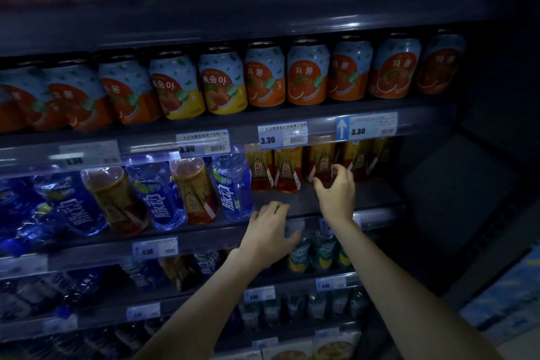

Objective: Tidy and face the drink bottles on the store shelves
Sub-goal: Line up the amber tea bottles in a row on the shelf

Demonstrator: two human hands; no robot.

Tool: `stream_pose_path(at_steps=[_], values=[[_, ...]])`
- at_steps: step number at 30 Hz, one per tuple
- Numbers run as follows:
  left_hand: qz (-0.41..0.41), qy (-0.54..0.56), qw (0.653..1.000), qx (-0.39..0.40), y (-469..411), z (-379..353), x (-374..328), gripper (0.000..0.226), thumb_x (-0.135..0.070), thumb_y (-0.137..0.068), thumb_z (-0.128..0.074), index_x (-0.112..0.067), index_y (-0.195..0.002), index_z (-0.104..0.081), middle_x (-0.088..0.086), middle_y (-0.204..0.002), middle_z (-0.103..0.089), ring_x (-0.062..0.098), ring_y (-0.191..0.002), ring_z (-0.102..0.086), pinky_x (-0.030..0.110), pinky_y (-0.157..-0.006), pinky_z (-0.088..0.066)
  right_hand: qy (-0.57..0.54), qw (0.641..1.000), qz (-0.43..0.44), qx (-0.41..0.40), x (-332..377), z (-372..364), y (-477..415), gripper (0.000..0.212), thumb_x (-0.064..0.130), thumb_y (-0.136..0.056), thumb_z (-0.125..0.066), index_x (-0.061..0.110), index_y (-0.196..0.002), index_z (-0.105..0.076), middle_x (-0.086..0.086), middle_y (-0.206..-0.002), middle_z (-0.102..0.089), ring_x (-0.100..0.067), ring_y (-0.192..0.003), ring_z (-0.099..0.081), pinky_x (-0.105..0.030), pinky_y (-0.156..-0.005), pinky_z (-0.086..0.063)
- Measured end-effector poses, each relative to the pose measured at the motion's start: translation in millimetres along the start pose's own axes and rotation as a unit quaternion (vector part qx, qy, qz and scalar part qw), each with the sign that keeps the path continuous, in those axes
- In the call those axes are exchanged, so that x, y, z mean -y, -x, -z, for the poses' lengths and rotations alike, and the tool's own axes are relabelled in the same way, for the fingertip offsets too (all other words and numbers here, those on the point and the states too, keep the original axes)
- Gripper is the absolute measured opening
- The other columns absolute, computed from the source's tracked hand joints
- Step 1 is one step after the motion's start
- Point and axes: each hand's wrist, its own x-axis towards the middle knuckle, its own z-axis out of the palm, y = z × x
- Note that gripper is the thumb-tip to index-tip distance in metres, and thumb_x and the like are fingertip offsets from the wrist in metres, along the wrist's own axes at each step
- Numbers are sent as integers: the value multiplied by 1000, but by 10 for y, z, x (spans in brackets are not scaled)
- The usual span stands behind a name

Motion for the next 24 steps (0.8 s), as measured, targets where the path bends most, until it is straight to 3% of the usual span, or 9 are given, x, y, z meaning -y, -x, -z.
stream_pose_path(at_steps=[10, 17, 24], values=[[-25, 18, 999, -30, 385, 250, 264, 61, -51, -88, -53, -19, -139, -41, -2, -137, -45, 19, -126, -41, 36, -103, -32, 41, 992, 105, 52, 323, -12, 567, 44, 29, -85, -70, 10, -122, -56, -6, -119, -59, -26, -111, -55, -42, -92, -46], [-14, 20, 997, -70, 885, 627, 1009, 57, -54, -87, -53, -20, -133, -46, -5, -129, -50, 15, -119, -47, 34, -99, -39, 14, 992, 111, 53, 915, -337, 1179, 49, 31, -84, -70, 9, -125, -55, -5, -120, -59, -23, -112, -56, -46, -92, -48], [24, 45, 992, -114, 1519, 1036, 1949, 53, -52, -87, -58, -17, -127, -52, -3, -123, -55, 15, -114, -51, 32, -95, -43, 10, 991, 112, 66, 1438, -858, 1916, 50, 33, -86, -70, 8, -127, -54, -6, -119, -58, -22, -112, -55, -37, -95, -48]])
